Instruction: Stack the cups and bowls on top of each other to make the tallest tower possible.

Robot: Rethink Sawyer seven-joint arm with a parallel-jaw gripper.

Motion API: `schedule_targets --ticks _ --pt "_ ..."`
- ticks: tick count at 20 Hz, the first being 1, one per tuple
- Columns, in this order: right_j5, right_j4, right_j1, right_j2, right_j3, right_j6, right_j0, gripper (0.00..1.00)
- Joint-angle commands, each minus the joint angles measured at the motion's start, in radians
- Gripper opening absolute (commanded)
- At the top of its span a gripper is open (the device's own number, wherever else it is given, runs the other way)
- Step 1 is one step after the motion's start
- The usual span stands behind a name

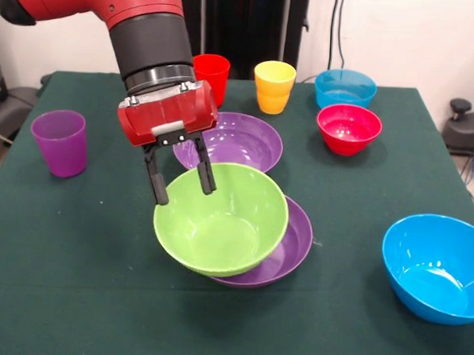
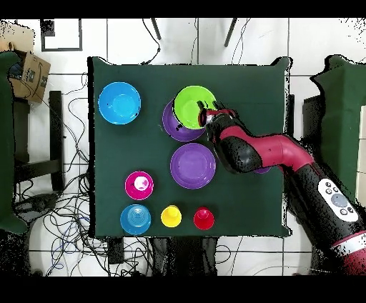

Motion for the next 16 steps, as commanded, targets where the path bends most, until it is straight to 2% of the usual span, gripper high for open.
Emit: schedule_targets --ticks 1,11,14,16 --pt "0.023 -0.049 0.016 -0.044 -0.015 -0.019 0.066 1.0" --pt "0.013 -0.038 0.001 -0.062 -0.015 0.007 0.092 1.0" --pt "0.051 -0.006 -0.028 -0.039 -0.015 0.001 0.091 1.0" --pt "0.117 0.04 -0.066 -0.001 -0.027 -0.024 0.081 1.0"
